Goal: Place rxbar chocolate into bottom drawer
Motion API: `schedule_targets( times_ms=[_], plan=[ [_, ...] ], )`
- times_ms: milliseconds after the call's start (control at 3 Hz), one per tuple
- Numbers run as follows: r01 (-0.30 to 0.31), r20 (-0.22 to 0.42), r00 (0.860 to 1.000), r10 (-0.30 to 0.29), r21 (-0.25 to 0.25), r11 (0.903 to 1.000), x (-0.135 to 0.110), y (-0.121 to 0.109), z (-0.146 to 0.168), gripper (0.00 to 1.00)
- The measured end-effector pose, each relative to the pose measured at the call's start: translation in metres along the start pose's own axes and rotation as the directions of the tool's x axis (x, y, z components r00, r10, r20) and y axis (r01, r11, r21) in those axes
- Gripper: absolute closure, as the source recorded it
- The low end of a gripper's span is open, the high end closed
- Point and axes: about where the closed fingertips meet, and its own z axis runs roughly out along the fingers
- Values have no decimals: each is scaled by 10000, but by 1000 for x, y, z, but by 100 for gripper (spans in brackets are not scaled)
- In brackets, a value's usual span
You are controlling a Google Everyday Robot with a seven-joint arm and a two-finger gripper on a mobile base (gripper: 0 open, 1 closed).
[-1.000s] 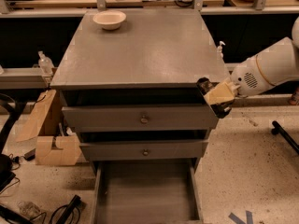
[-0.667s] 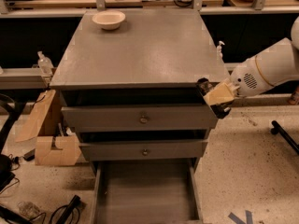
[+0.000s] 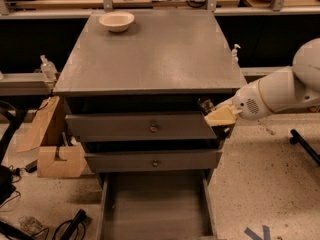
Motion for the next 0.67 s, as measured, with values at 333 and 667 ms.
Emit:
schedule_targets(
  times_ms=[333, 667],
  plan=[
    [285, 609, 9978, -249, -590, 9979, 38, 26, 70, 100],
    [300, 1542, 9880, -132, -1070, 9938, 61, 33, 117, 100]
  ],
)
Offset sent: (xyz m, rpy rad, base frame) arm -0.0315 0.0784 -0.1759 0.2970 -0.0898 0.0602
